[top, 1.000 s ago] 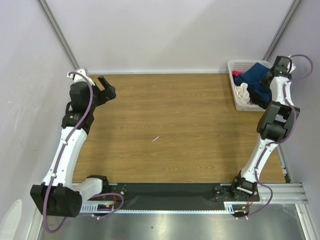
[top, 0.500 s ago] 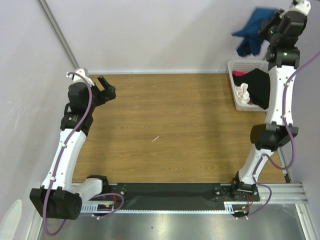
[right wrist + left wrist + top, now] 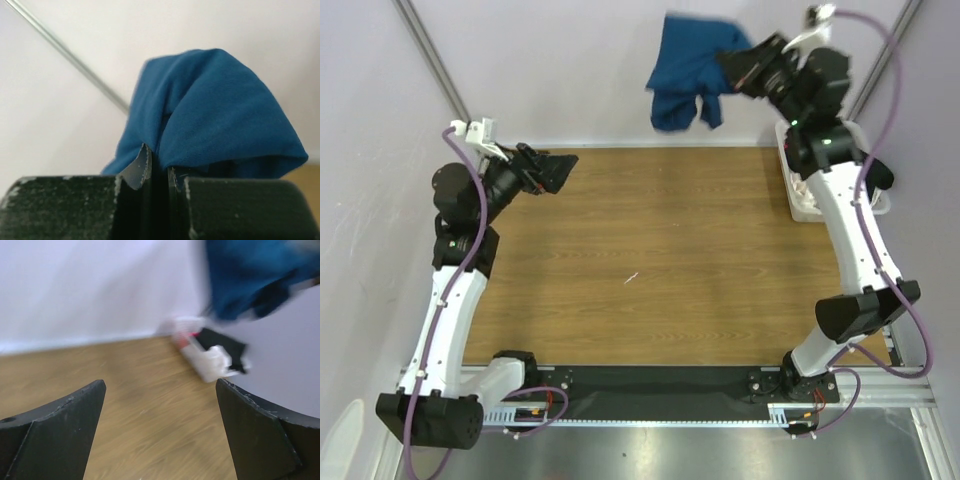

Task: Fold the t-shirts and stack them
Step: Move the tshirt to the center of the board

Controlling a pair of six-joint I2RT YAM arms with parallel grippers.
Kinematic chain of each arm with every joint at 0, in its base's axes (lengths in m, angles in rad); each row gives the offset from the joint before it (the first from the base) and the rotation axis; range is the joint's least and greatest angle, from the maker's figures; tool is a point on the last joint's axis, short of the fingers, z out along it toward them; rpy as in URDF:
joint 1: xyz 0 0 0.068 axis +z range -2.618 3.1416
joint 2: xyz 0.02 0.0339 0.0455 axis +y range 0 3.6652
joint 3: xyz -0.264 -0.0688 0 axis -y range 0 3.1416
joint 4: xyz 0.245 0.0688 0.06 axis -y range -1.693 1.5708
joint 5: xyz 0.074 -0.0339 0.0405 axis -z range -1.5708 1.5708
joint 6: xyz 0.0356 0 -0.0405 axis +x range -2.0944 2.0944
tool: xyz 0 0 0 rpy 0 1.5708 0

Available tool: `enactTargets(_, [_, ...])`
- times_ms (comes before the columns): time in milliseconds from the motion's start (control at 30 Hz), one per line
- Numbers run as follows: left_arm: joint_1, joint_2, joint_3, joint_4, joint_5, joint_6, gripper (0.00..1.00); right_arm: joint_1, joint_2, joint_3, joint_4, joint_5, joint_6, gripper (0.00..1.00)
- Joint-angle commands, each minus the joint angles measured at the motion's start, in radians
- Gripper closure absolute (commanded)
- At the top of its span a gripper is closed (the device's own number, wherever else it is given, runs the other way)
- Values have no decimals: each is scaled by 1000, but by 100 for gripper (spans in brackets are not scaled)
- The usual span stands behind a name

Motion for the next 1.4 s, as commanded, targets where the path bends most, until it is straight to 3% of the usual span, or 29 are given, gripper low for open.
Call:
enactTargets(0, [-20, -20, 9, 316, 207, -135, 0, 23, -40, -198, 218, -52, 200, 100])
enactTargets(100, [-151, 30, 32, 326, 221, -108, 0, 51, -70, -255, 318, -76, 283, 100])
enactTargets(233, [-280, 98, 46, 274, 111, 1, 0, 71, -66, -249, 338, -127, 330, 100])
enactTargets(467, [-293, 133, -30, 367, -86, -166, 0, 92, -142, -341, 361, -90, 339, 100])
enactTargets(633, [-307, 191, -3, 477, -90, -266, 0, 105, -198, -428, 398, -81, 362, 100])
enactTargets(1033, [-403, 325, 62, 518, 3, -244, 3, 108, -247, -488, 407, -49, 364, 100])
enactTargets(1133, [-419, 359, 86, 533, 12, -246, 20, 109, -244, -491, 415, -55, 370, 100])
enactTargets(1200, [-422, 376, 93, 549, -3, -244, 50, 106, -241, -493, 421, -60, 376, 100])
enactTargets(1233, [-422, 380, 98, 547, -6, -244, 73, 106, -239, -493, 423, -69, 379, 100])
enactTargets(1300, [-422, 400, 131, 506, -40, -227, 100, 100, -235, -491, 424, -75, 384, 100])
enactTargets(1367, [-422, 406, 180, 468, -72, -191, 100, 92, -232, -490, 414, -86, 376, 100])
